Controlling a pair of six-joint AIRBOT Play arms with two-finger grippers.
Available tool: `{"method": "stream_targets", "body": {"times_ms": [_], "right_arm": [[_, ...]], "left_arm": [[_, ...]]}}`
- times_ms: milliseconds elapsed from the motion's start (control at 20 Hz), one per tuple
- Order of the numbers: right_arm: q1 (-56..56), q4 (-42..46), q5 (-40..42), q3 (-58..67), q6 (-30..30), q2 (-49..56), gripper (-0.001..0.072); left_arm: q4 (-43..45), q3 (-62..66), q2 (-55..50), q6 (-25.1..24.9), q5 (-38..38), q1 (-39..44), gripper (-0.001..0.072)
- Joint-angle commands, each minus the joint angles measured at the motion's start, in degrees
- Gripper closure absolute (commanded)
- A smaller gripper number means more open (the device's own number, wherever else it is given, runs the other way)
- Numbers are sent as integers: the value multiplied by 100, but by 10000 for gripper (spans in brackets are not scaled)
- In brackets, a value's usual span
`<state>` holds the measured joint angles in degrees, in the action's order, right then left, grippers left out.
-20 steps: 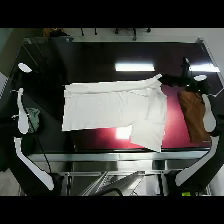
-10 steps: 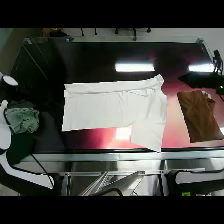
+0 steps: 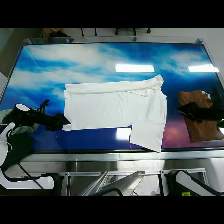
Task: Fold the shirts.
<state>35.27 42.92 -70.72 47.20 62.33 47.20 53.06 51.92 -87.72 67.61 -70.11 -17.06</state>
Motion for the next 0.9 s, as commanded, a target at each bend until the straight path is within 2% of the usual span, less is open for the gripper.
{"method": "stream_targets", "body": {"times_ms": [0, 50, 250, 500, 700, 750, 850], "right_arm": [[35, 238, -15, -673, 179, -170, 179], [35, 238, 26, -848, 175, -153, 180], [35, 293, 382, -1458, -105, -57, 185], [7, 103, 446, -1821, -409, 431, 187], [-647, -170, 791, -1838, -564, 879, 190], [-820, -323, 1010, -1829, -656, 975, 225], [-975, -675, 1241, -1733, -933, 1102, 379]], "left_arm": [[-256, 142, 31, -225, 553, 214, 465], [-256, 297, 31, -232, 518, 214, 689], [-157, 634, 31, -225, 262, 175, 693], [-155, 354, 31, -321, 332, 70, 693], [-155, 251, 31, -332, 365, 24, 693], [-160, 251, 31, -332, 352, 26, 693], [-157, 254, 31, -332, 254, 24, 694]]}}
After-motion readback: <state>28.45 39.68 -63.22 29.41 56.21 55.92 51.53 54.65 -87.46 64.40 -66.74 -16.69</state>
